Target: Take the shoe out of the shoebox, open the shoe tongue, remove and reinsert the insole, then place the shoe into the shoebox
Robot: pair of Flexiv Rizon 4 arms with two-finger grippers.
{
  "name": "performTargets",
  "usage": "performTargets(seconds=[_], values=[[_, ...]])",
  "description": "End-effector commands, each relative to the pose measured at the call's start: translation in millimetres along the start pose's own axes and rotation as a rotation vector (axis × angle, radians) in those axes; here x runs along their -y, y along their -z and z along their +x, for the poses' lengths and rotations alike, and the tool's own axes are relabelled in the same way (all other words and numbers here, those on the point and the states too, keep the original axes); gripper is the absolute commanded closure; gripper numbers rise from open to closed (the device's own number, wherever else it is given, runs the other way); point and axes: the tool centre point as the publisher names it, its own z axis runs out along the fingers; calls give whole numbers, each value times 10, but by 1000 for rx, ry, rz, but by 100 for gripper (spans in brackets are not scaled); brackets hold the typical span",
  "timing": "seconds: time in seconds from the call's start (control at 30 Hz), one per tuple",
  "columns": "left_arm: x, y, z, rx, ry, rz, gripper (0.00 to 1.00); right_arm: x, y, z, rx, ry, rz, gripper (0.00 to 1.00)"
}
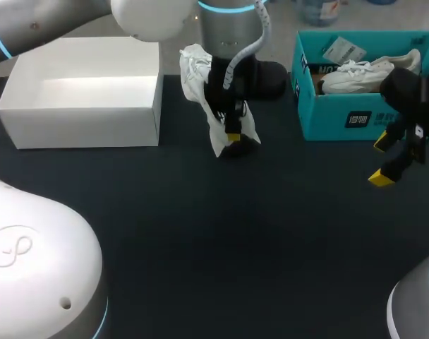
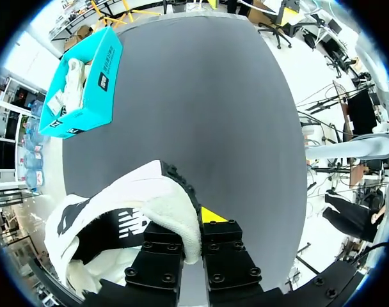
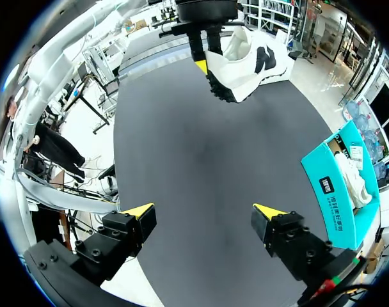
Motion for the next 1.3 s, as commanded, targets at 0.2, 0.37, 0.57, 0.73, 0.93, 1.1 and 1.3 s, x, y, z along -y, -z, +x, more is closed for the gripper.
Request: performTargets(seconds=[0.2, 0.37, 0.57, 0.73, 0.93, 1.1, 1.3], values=[[-568, 163, -812, -133, 69, 12, 100, -15, -10, -20, -3, 0, 5, 0], [-1011, 252, -1147, -132, 171, 7, 100, -15, -10, -20, -3, 0, 5, 0], [-1544, 289, -1472, -135, 304, 3, 100, -15, -10, -20, -3, 0, 5, 0], [-1896, 263, -1618, -144, 382, -5, 100, -15, -10, -20, -3, 0, 5, 0], [-2123, 214, -1686, -156, 416, -5, 100, -15, -10, -20, -3, 0, 5, 0], [-2120, 230, -1654, -142, 419, 0, 100, -15, -10, -20, -3, 0, 5, 0], [-2117, 234, -1648, -133, 437, 10, 100, -15, -10, -20, -3, 0, 5, 0]])
